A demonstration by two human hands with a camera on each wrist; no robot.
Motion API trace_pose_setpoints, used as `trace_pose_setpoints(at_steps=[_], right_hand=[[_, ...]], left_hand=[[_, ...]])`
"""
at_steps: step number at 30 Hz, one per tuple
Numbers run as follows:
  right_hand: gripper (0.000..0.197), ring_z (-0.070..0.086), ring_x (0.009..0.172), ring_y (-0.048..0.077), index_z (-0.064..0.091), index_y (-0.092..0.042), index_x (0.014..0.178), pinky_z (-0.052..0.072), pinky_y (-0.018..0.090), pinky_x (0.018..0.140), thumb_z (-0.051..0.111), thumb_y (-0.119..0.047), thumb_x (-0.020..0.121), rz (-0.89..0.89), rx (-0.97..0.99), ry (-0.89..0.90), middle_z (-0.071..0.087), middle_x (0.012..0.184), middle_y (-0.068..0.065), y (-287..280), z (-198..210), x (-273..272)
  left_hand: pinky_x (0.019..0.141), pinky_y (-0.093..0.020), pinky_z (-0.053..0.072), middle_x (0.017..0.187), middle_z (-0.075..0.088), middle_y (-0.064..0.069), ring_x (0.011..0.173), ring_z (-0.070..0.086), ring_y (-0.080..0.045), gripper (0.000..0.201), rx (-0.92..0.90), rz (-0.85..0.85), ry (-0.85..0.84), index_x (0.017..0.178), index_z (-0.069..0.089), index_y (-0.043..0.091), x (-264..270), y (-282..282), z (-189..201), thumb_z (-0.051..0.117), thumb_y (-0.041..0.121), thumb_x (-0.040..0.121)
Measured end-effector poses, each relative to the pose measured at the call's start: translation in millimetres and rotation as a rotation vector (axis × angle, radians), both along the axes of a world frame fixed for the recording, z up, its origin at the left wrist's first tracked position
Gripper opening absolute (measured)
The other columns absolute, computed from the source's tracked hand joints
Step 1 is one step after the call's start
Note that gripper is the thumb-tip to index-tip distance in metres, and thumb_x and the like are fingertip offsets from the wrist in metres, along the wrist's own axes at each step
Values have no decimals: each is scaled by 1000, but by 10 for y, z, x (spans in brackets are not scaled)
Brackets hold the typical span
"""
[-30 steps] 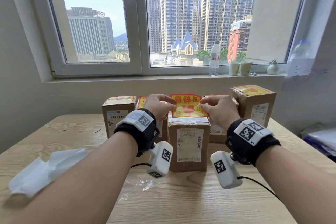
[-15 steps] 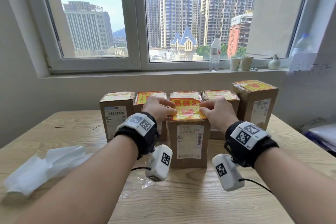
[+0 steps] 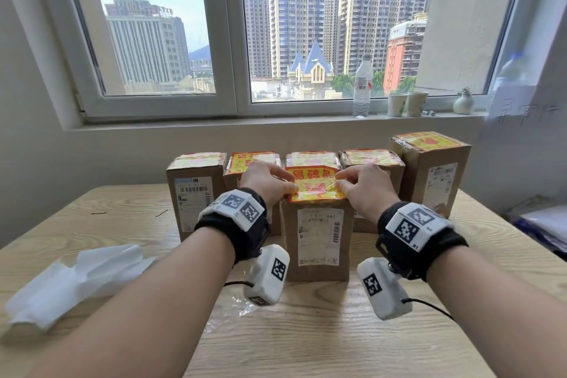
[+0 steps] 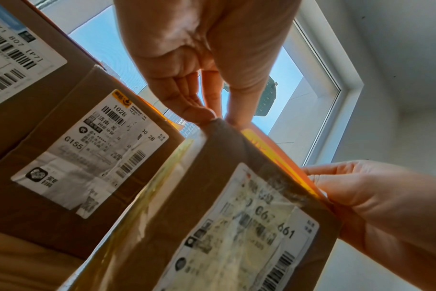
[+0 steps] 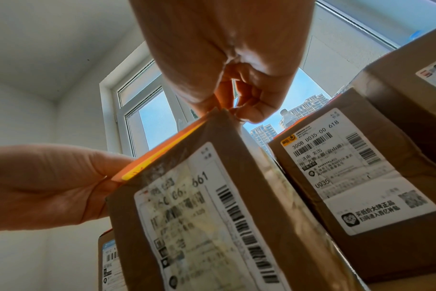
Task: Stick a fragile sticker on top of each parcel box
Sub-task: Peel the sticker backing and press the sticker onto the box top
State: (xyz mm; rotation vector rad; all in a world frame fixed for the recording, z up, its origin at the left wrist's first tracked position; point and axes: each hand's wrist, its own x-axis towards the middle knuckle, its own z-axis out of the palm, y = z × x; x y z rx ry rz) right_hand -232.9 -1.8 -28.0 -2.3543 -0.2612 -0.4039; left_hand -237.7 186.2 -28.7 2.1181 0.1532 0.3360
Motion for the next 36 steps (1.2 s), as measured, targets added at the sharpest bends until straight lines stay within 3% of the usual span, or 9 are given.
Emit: trace_pose_setpoints(at_steps=[3,9,13,17,19,21,23,26,36], right_hand=[[24,53,94,11,70,-15,114,45,22,85,60,-22,93,2,-9,0,64,124,4,4,2,-5],[26,53,90,10,70,-14,114,43,20,81,63,-23,90,-4,-23,-11,67,115,4,-2,1,-15],[29,54,93,12,69,-17,114,46,24,84,65,-29,88,-19,-44,-8,64,115,4,-8,-33,-17],[28,53,101,17,68,-23,113,46,29,87,64,-35,88,-37,-19,-15,52,113,2,-35,-74,-12],[28,52,110,19,66,-23,118,44,31,94,56,-32,94,-4,-16,-85,50,116,0,-8,-27,-7],[34,41,130,20,58,-22,130,34,36,108,47,-29,98,84,-104,-99,47,137,0,59,19,16],[43,18,146,19,40,-23,144,16,43,119,37,-32,102,188,-306,-21,29,156,-3,143,8,40],[51,-2,149,13,21,-23,152,0,49,120,23,-38,103,233,-435,151,10,161,-7,180,-83,87],[71,-4,148,10,14,-16,153,3,42,121,20,-60,96,225,-341,181,4,162,-4,95,-209,114]], left_hand=[[73,-27,57,90,72,2,83,67,-11,14,32,11,11,84,75,21,0,-18,12,81,21,72],[59,-17,50,93,71,2,78,65,-6,17,117,-2,24,92,76,19,-20,-59,58,77,18,76],[75,-24,45,99,61,6,92,55,-10,20,173,-30,50,101,74,21,-6,-51,56,73,23,81],[81,-28,47,108,59,4,99,54,-15,25,238,-21,27,106,70,29,10,-14,17,71,34,81],[95,-39,47,120,57,-2,113,54,-22,29,281,-15,-4,110,67,37,42,-43,-26,66,43,81],[109,-48,34,143,41,-5,134,37,-27,37,355,-61,30,121,60,39,47,-103,-51,60,47,85],[116,-47,20,156,20,-3,144,18,-24,45,420,-134,88,134,51,35,32,-151,-71,54,47,90],[119,-42,15,160,10,-1,147,12,-20,49,386,-217,124,142,40,34,34,-129,-113,47,44,95],[120,-30,4,160,4,1,147,1,-10,67,306,-325,101,152,14,14,51,-33,-245,36,46,98]])
